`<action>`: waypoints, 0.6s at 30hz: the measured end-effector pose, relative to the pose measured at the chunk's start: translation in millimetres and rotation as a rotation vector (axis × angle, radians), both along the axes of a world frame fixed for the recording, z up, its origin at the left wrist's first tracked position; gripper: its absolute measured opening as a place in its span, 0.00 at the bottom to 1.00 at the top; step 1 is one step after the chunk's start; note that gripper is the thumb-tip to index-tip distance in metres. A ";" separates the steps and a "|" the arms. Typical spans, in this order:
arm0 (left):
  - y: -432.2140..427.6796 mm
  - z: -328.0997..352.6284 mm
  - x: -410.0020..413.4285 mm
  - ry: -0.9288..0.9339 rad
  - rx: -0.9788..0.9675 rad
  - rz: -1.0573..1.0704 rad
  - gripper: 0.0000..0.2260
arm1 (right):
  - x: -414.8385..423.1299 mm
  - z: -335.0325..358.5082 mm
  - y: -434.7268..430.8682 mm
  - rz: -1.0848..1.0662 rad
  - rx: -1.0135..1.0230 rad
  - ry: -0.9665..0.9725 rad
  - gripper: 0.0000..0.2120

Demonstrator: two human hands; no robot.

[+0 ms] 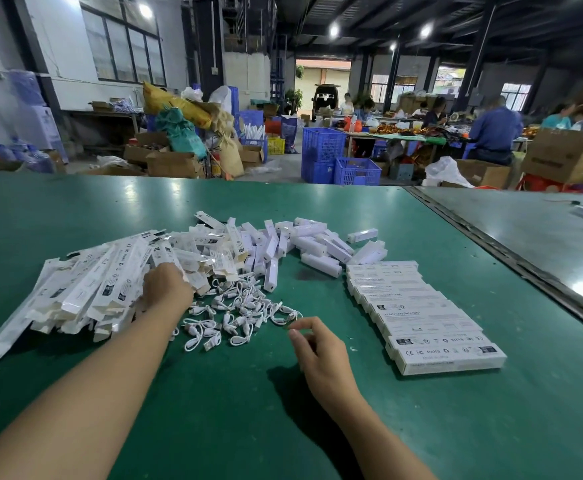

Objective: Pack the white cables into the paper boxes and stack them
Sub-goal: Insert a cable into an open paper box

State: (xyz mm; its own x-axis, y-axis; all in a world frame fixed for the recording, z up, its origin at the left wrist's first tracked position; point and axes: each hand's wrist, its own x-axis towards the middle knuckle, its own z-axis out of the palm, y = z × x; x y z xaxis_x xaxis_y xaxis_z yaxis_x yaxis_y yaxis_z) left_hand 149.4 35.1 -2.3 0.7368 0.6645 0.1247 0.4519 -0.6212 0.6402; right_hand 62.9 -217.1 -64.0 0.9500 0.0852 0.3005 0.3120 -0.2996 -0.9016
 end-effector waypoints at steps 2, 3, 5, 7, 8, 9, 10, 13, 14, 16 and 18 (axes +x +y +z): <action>-7.8 6.7 3.5 -0.142 -0.256 0.115 0.07 | 0.0 0.8 -0.3 -0.017 0.041 0.009 0.04; -13.7 9.8 3.6 -0.216 -0.376 0.147 0.08 | 0.1 1.3 -0.1 -0.021 0.046 0.004 0.05; -29.0 14.1 0.9 -0.337 -0.592 0.171 0.06 | -0.3 2.1 0.0 -0.019 0.036 -0.009 0.06; -48.4 17.1 -6.0 -0.406 -0.797 0.153 0.03 | -0.2 3.2 0.0 -0.015 0.027 -0.019 0.07; -58.4 16.9 -10.1 -0.425 -0.911 0.131 0.05 | 0.0 3.1 0.1 -0.015 0.022 -0.020 0.07; -68.1 16.9 -15.8 -0.442 -1.029 0.086 0.06 | 0.0 3.3 0.7 -0.014 0.017 -0.017 0.07; -78.4 17.0 -23.8 -0.459 -1.145 0.026 0.05 | -0.1 3.3 1.3 -0.010 0.016 -0.010 0.06; -109.9 14.4 -48.4 -0.488 -1.360 -0.199 0.06 | -0.1 5.2 3.9 0.011 0.127 0.029 0.05; -120.2 11.7 -55.7 -0.488 -1.385 -0.257 0.07 | -0.3 7.3 4.4 0.026 0.193 0.061 0.07; -137.5 4.3 -67.1 -0.462 -1.409 -0.322 0.09 | -0.4 11.6 4.6 0.083 0.314 0.153 0.14; -151.3 -2.8 -77.9 -0.395 -1.416 -0.383 0.08 | -0.1 12.8 3.4 0.122 0.377 0.207 0.23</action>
State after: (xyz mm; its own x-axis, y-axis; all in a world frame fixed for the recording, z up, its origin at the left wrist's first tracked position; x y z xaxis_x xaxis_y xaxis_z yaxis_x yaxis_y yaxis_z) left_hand 71.5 -116.1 -5.1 0.9606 0.1849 -0.2075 0.0725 0.5539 0.8294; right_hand 62.8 -213.7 -51.2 0.9832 0.1213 0.1362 0.1258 0.0897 -0.9880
